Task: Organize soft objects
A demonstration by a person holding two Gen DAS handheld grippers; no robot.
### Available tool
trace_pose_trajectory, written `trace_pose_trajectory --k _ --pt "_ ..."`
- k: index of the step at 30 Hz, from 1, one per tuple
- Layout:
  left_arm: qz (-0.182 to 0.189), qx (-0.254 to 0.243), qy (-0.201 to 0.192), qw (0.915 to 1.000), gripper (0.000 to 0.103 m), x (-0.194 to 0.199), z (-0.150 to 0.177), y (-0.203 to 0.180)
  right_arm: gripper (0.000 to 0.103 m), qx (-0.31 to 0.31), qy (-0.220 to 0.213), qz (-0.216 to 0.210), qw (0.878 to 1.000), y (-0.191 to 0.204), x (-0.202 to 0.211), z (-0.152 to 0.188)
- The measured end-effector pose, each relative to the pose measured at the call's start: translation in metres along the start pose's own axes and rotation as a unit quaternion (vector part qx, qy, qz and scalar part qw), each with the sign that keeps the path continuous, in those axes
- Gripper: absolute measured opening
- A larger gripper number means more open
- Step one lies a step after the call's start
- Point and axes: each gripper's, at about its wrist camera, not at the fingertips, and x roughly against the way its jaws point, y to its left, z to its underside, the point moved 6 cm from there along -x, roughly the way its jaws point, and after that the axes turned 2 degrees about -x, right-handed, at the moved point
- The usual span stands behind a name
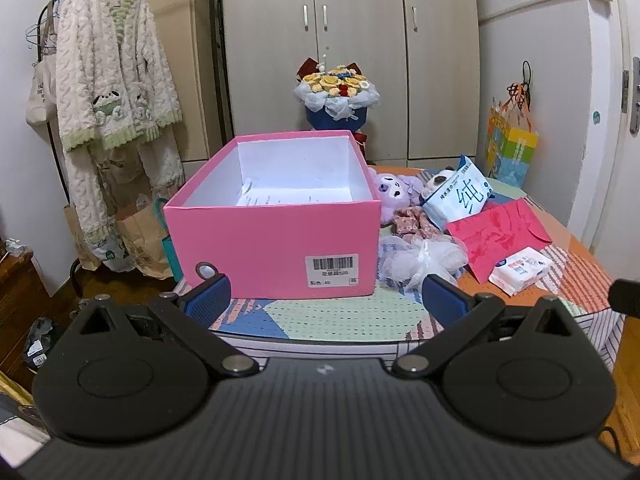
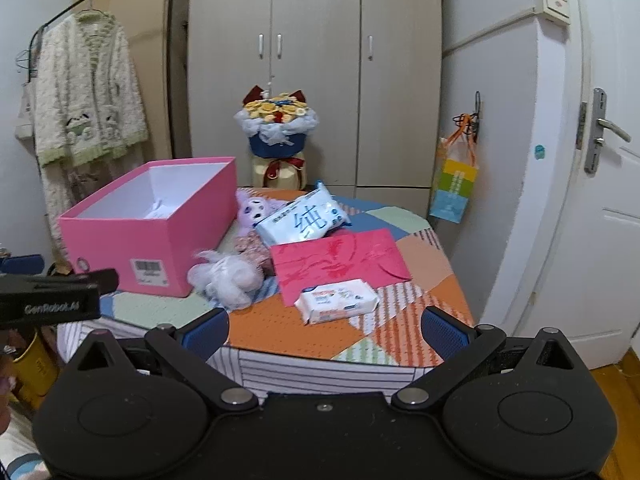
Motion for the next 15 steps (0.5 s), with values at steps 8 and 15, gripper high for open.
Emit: trace_pose_trajectory --k 8,15 --pt "-0.008 0.002 0.000 1.0000 0.103 0.0000 0.0012 0.0024 0.103 0.012 -0.017 0.005 1.000 0.0010 0.0039 0.0019" --pt "-0.002 -0.006 0.008 0.9999 0.103 -0.0018 0.0006 -0.0023 0.103 0.028 -0.030 0.003 0.999 0.0039 0.0046 0.0016"
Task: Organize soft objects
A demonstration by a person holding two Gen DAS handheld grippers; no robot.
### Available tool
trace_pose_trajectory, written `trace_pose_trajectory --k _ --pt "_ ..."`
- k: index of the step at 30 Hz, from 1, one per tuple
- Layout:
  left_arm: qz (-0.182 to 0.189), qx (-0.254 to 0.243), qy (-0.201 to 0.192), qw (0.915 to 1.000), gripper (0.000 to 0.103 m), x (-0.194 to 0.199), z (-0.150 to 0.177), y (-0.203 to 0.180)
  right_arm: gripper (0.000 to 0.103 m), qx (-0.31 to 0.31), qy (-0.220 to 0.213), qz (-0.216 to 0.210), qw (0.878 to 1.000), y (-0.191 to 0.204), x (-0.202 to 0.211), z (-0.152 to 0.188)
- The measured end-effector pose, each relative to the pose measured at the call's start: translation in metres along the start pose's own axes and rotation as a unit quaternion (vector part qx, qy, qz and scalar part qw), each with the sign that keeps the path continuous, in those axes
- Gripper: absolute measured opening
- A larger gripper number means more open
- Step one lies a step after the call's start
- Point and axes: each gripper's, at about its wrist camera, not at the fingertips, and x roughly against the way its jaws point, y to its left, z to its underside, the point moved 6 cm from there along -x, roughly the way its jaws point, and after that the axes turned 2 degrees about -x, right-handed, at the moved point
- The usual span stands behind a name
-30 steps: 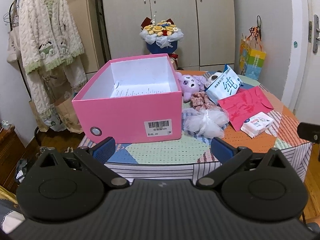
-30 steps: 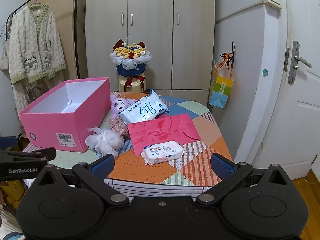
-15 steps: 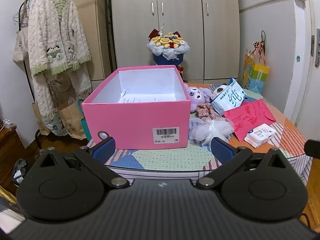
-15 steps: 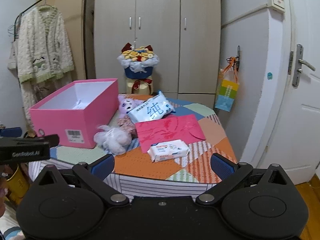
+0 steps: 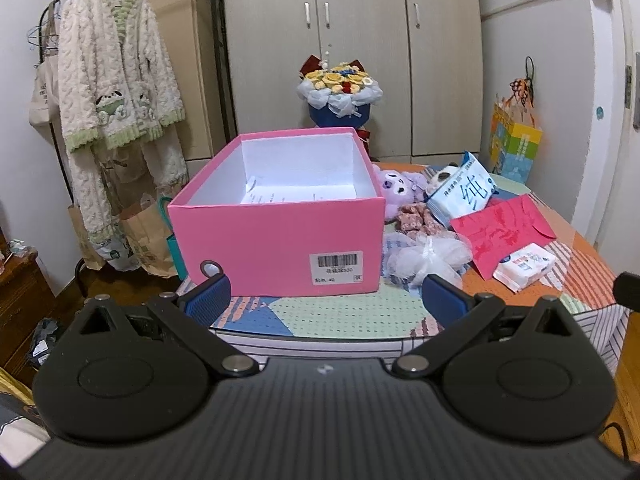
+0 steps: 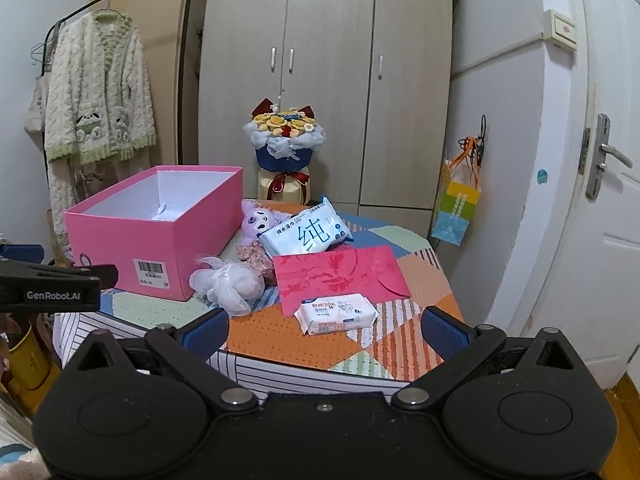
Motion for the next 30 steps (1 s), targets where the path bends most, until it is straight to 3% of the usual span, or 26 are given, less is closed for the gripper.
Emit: trace_pose_trajectory --k 11,16,19,24,27,30 --pt "0.033 0.008 0.017 0.9993 0.103 -0.011 -0.010 -0.018 0.103 -0.005 0.005 -0.012 1.000 -0.004 -0.013 0.001" --pt "0.094 0.015 0.008 0.9955 0.103 -0.019 -0.028 -0.034 0.103 0.023 0.011 0.007 1.000 -0.010 -0.027 0.001" --pt "0.115 0.015 -0.017 0.9931 0.103 -0.022 -0.044 -0.045 0.103 0.045 0.010 0.031 0.998 -0.023 -0.038 -0.002" --pt "0.150 0.018 -0.024 0.9882 0.100 -0.043 -0.060 -0.070 0.103 0.071 -0.038 0.021 0.997 -0.042 -0.052 -0.012" --pt "0.185 0.031 -0.018 0.9820 0.099 -0.063 -0.057 -0.084 0.103 0.066 -0.038 0.029 0.997 -0.055 -0.078 -0.010" --pt "0.206 0.034 -0.008 0.9780 0.087 -0.086 -0.053 -0.100 0.103 0.064 -0.054 0.019 0.996 -0.067 -0.100 -0.009"
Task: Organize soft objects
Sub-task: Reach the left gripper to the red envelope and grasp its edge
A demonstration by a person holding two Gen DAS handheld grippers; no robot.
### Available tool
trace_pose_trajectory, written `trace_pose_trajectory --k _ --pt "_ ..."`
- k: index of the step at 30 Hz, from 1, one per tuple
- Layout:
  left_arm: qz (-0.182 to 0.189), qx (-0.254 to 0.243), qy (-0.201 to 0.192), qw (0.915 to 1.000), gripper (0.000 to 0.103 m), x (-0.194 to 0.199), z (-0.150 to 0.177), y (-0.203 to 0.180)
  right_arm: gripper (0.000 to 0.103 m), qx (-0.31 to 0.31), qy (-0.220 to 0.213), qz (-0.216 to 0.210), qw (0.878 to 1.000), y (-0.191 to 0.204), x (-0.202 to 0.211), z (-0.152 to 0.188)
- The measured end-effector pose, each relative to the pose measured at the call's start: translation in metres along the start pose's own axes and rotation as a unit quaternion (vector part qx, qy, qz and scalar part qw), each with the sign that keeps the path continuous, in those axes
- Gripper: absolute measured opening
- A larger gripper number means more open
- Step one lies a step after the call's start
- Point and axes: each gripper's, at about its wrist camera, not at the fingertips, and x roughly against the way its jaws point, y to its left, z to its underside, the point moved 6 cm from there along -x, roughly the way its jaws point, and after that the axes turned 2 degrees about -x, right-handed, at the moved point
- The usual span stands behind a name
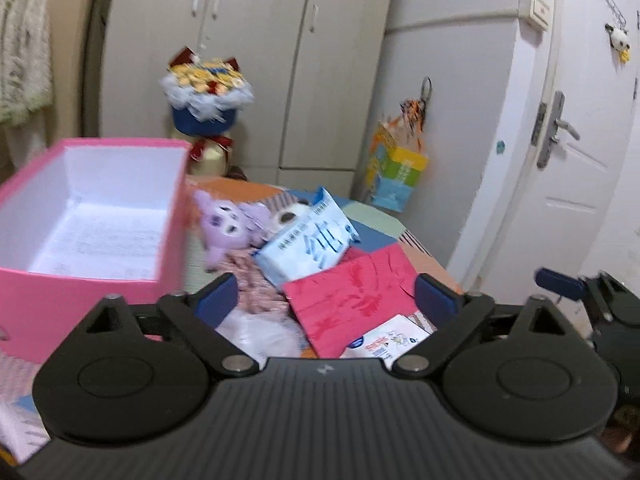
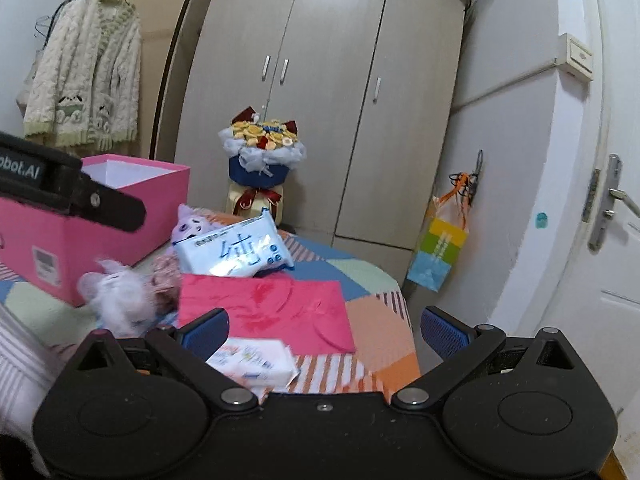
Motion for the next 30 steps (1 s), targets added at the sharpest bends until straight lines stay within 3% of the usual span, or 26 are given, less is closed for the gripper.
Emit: trace_pose_trajectory --k 3,5,9,12,15,21,30 --pt "0.014 0.012 0.020 0.9996 0.077 -0.028 0.005 -0.003 0.103 -0.035 0.015 -0.025 0.999 -0.018 -0.026 -0.001" --pt "0.024 0.022 0.030 0.9990 0.072 -0.043 0.010 -0.004 0.103 -0.083 0.048 -0.053 0.994 -0.035 -0.049 -0.001" --pt "-0.003 0.013 0.072 0.9973 0.068 -0.071 0.023 -0.002 0.103 -0.143 0.085 -0.110 0.980 -0.055 -0.081 0.003" --pt "-0.004 0.027 0.099 0.9948 0.062 -0.080 0.034 0.003 0.099 -0.135 0.099 -0.129 0.977 -0.056 -0.102 0.009" --pt "-0.026 0.012 0.093 0.9952 0.058 -0.078 0.037 0.006 0.097 -0.121 0.111 -0.158 0.974 -0.051 -0.118 0.012" --pt "-0.003 0.034 0.109 0.9935 0.047 -0.082 0.037 0.013 0.094 -0.119 0.132 -0.189 0.966 -0.044 -0.139 0.018" --pt "0.016 0.050 0.133 0.9898 0.046 -0.100 0.029 0.013 0.093 -0.117 0.143 -0.192 0.964 -0.043 -0.149 0.023"
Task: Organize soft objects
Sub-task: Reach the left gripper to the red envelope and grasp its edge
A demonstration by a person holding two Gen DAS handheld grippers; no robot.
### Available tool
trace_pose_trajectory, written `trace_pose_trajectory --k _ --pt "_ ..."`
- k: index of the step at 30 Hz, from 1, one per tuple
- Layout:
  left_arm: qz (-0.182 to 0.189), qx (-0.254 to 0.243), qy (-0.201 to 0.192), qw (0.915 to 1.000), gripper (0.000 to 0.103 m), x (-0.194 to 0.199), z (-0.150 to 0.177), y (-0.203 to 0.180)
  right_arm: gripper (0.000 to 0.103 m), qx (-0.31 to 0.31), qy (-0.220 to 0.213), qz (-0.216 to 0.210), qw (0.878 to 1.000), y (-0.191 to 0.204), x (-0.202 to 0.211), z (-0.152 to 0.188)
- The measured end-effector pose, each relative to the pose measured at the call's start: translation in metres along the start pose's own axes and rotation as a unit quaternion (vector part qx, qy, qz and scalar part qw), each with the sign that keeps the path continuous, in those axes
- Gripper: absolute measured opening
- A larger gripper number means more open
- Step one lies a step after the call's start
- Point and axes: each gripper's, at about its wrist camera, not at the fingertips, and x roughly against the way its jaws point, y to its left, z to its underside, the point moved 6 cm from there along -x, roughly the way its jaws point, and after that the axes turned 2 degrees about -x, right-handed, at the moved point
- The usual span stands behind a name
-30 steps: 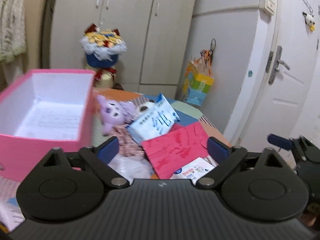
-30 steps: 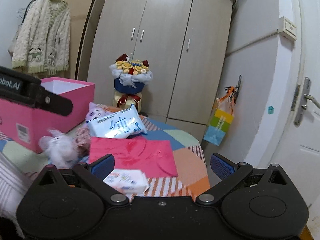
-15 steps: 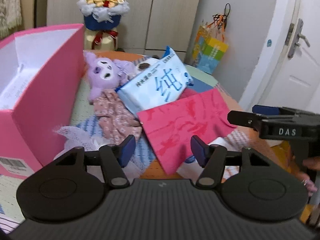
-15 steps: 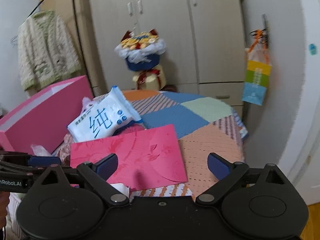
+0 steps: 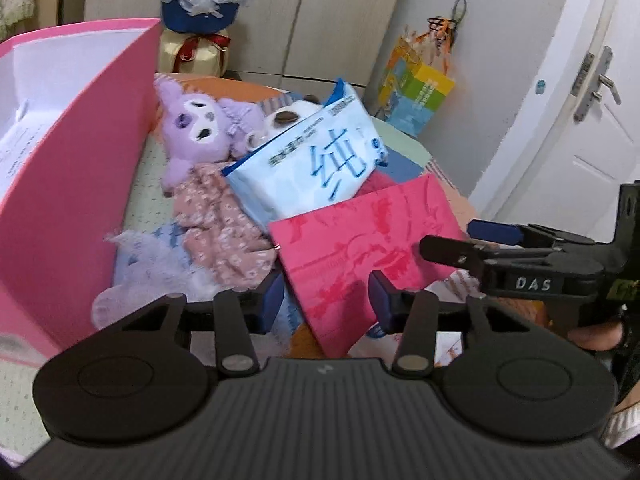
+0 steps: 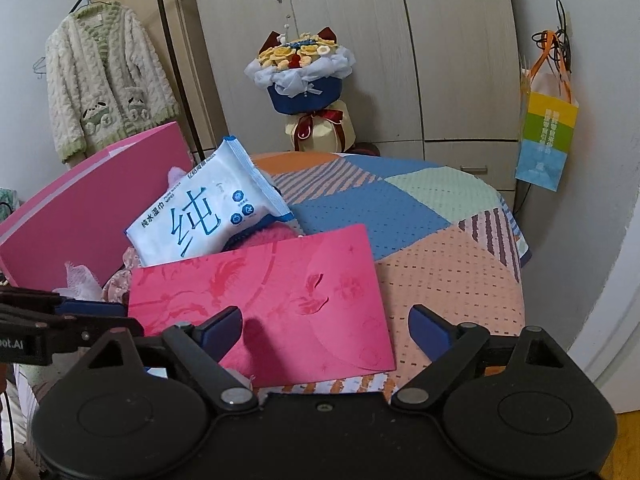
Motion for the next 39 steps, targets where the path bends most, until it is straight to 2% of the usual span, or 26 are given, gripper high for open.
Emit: trace_pose_trajectory --k 4,8,11,14,16,19,20,22,23,25,26,28,33,35,39 --pt "0.010 0.023 0.024 0.9994 0.046 -0.011 0.002 0.002 0.093 0.003 0.011 -0.011 1.000 0.001 -0.004 0.001" --pt "-0.019 0.012 0.005 0.9997 0.046 -0.014 0.007 0.000 0.095 0.008 0.022 -0.005 1.000 0.000 -0.010 0.007" --pt "-0.021 0.007 -0.005 0.9997 0.035 -0.013 0.010 -0.004 0.094 0.015 0.020 -0.008 1.000 0.002 -0.009 0.006" --pt "-0.029 0.014 -0.017 0.9994 0.031 -0.010 0.010 -0.005 0.084 0.034 0.018 -0.002 0.999 0.006 -0.008 0.008" --pt "-0.028 0.002 -0.040 0.9988 0.031 -0.005 0.007 -0.009 0.074 0.051 0.013 0.014 0.998 0.006 -0.004 0.008" --pt "-0.021 -0.019 -0.084 0.9961 0.031 0.007 0.000 -0.022 0.068 0.042 0.014 0.033 0.998 0.004 0.002 0.004" --pt "-0.013 -0.024 -0.088 0.9958 0.031 0.010 -0.002 -0.026 0.067 0.035 0.011 0.034 0.999 0.004 0.003 0.003" --pt "0.035 -0.025 -0.062 0.9971 0.030 0.009 -0.002 -0.035 0.048 0.026 0.007 0.027 0.999 0.005 0.008 0.002" --pt "0.058 -0.015 -0.044 0.9972 0.024 0.006 0.000 -0.037 0.047 0.014 0.002 0.005 1.000 0.009 0.012 0.000" --pt "0.092 -0.002 -0.009 0.9957 0.020 0.000 0.004 -0.042 0.025 0.007 -0.008 -0.034 0.999 0.022 0.020 -0.005" --pt "0.091 -0.001 -0.004 0.9958 0.014 -0.001 0.006 -0.044 0.024 0.021 -0.013 -0.033 0.999 0.031 0.024 -0.007" --pt "0.082 -0.003 -0.009 0.9965 0.012 0.000 0.006 -0.042 0.015 0.050 -0.022 -0.009 0.998 0.047 0.028 -0.009" --pt "0.080 0.014 -0.025 0.9964 0.006 0.009 0.000 -0.025 0.019 0.031 0.004 0.010 0.999 0.048 0.019 -0.009" --pt "0.079 0.018 -0.027 0.9963 0.005 0.012 -0.001 -0.020 0.023 0.017 0.006 0.005 1.000 0.044 0.018 -0.007" --pt "0.086 0.015 -0.027 0.9958 0.003 0.017 -0.002 -0.011 0.050 0.016 0.009 -0.024 1.000 0.046 0.020 -0.002"
